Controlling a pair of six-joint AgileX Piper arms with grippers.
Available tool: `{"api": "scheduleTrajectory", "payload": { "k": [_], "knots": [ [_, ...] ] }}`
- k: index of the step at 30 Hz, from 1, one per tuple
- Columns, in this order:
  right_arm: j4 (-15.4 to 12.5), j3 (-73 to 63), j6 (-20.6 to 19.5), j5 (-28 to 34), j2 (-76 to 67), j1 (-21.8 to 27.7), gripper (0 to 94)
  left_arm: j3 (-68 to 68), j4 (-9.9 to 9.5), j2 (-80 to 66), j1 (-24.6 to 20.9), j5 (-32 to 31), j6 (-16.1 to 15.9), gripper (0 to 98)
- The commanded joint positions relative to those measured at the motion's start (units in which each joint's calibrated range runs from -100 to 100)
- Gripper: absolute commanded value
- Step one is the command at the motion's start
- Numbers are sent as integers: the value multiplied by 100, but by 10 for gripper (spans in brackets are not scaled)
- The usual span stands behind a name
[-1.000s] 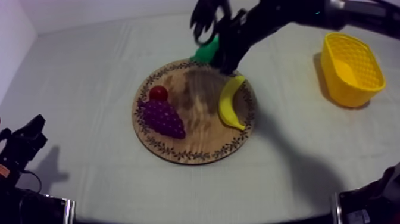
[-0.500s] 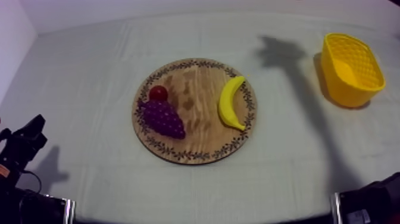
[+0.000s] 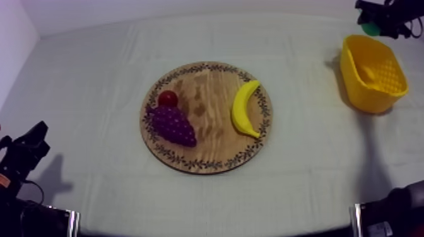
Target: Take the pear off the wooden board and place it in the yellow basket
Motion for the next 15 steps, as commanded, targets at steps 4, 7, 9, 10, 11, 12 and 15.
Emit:
{"api": "scheduleTrajectory", "payload": {
  "k": [4,7,9,10,11,12,15],
  "knots": [
    [34,150,-5,116,322,55,443,2,-2,0,1,1,1,1],
    [88,209,-71,149,460,112,444,2,-2,0,1,1,-1,1],
    [103,242,-91,176,531,148,445,2,-2,0,1,1,-2,1],
    [112,260,-102,193,564,161,445,2,-2,0,1,1,-2,1],
    [118,284,-107,207,592,174,446,2,-2,0,1,1,-2,1],
    [116,306,-103,220,622,185,446,2,-2,0,1,1,-2,1],
    [91,381,-58,244,707,212,447,2,-2,0,1,1,-2,1]
  ]
}}
